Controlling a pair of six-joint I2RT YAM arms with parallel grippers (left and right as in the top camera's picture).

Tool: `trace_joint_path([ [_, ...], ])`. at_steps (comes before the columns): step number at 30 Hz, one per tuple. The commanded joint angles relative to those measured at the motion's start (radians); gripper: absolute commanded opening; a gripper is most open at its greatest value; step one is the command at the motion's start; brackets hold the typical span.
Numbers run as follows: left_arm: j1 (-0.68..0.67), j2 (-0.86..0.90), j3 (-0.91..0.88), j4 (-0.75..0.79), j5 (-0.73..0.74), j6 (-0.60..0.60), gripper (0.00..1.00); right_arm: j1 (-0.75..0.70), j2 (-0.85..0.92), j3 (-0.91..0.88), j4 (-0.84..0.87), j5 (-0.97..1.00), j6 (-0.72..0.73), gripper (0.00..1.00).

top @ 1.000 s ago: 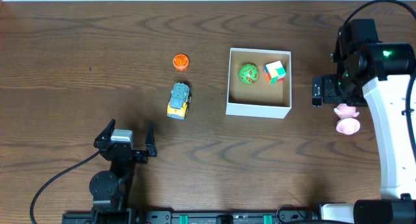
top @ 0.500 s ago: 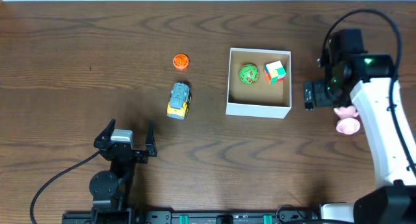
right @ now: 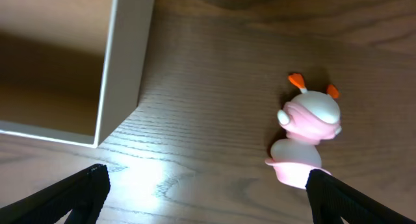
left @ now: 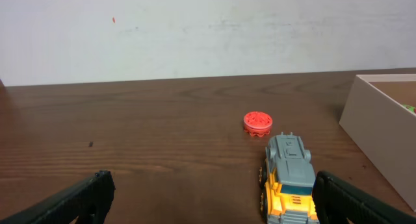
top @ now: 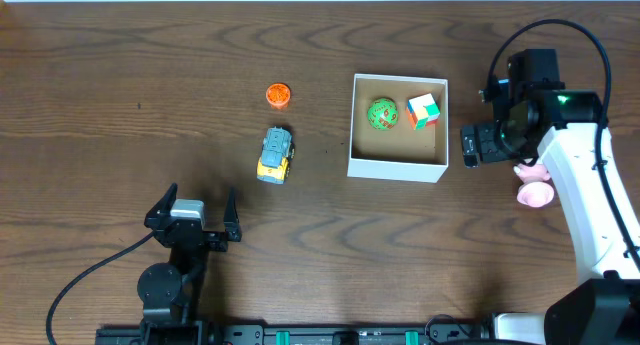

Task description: Pack container

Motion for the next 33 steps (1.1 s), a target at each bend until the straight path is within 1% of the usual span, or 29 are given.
trace_joint_path([
  [1,0.002,-0.006,-0.017,-0.034,0.015,0.018,0.98,-0.027,0.002,-0.005,0.0,-0.06,-0.063,0.99],
  [7,0.002,-0.006,-0.017,-0.034,0.014,0.018,0.98,-0.058,0.003,-0.027,0.008,-0.059,-0.097,0.99],
  [18,0.002,-0.006,-0.017,-0.034,0.014,0.018,0.98,-0.094,0.016,-0.129,0.095,-0.058,-0.095,0.99],
  [27,0.002,-0.006,-0.017,-0.034,0.015,0.017,0.98,-0.126,0.026,-0.131,0.151,-0.051,-0.014,0.99],
  [31,0.002,-0.006,-0.017,-0.034,0.015,0.018,0.98,-0.166,0.045,-0.133,0.158,0.033,0.06,0.98],
  [33,0.002,-0.006,-0.017,-0.034,0.015,0.017,0.98,-0.189,0.06,-0.135,0.158,0.039,0.064,0.99],
])
